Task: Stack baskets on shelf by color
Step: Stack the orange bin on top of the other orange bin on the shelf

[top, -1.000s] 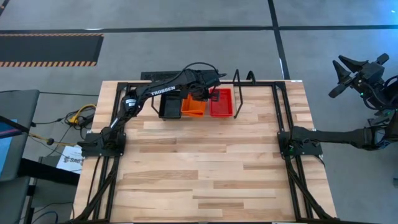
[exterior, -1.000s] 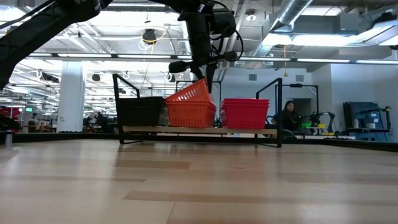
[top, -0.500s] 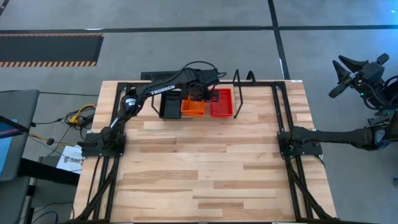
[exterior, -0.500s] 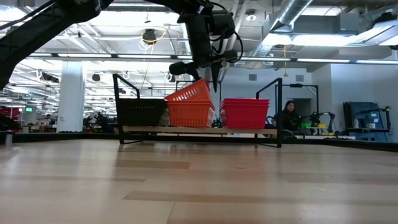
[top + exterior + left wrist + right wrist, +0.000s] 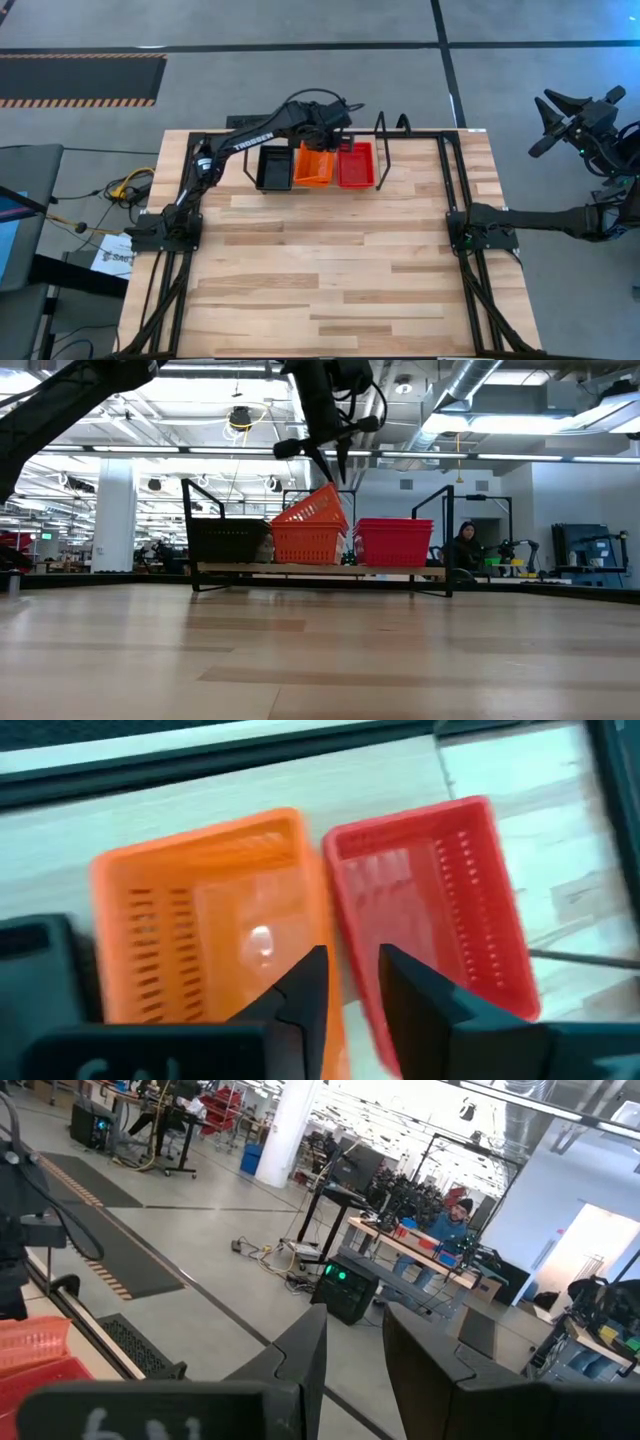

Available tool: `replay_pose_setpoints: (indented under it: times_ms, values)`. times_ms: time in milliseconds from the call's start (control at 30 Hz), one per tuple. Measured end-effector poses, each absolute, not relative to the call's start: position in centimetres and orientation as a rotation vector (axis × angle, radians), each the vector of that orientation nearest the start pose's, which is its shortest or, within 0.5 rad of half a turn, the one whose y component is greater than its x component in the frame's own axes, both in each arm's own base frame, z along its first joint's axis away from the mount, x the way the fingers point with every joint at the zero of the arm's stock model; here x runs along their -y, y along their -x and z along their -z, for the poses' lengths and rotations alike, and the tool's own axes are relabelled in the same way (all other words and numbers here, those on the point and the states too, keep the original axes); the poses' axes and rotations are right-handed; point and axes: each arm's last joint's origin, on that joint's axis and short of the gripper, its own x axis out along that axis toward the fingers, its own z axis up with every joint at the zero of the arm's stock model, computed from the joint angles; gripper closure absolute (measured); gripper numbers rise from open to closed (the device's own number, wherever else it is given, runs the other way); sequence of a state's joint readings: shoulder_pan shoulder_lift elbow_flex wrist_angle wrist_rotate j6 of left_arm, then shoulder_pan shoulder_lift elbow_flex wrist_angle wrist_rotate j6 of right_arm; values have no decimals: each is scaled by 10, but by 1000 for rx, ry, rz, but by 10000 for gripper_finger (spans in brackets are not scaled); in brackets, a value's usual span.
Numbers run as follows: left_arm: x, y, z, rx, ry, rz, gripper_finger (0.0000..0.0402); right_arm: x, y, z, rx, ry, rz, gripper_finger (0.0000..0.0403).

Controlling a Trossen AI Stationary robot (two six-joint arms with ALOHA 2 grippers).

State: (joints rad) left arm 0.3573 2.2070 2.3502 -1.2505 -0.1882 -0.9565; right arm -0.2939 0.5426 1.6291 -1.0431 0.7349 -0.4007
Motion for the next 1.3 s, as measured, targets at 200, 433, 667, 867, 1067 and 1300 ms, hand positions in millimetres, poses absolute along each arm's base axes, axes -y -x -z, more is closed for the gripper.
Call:
replay_pose_setpoints:
  times_ms: [200, 433, 667, 867, 1067, 1300]
  values:
    - [-163, -420, -326, -816, 906, -996, 364, 2, 59, -488, -164, 355, 1023, 282]
    - [-162, -421, -325, -820, 903, -993, 398, 2, 59, -488, -164, 355, 1023, 282]
    - [-158, -423, -321, -840, 908, -986, 401, 2, 59, -488, -165, 355, 1023, 282]
    - [-155, -424, -310, -871, 938, -1000, 401, 2, 59, -488, -165, 356, 1023, 282]
    - [-156, -424, -309, -876, 903, -998, 401, 2, 59, -488, -165, 356, 1022, 282]
    - [-157, -425, -309, -903, 899, -942, 391, 2, 59, -488, -165, 357, 1023, 282]
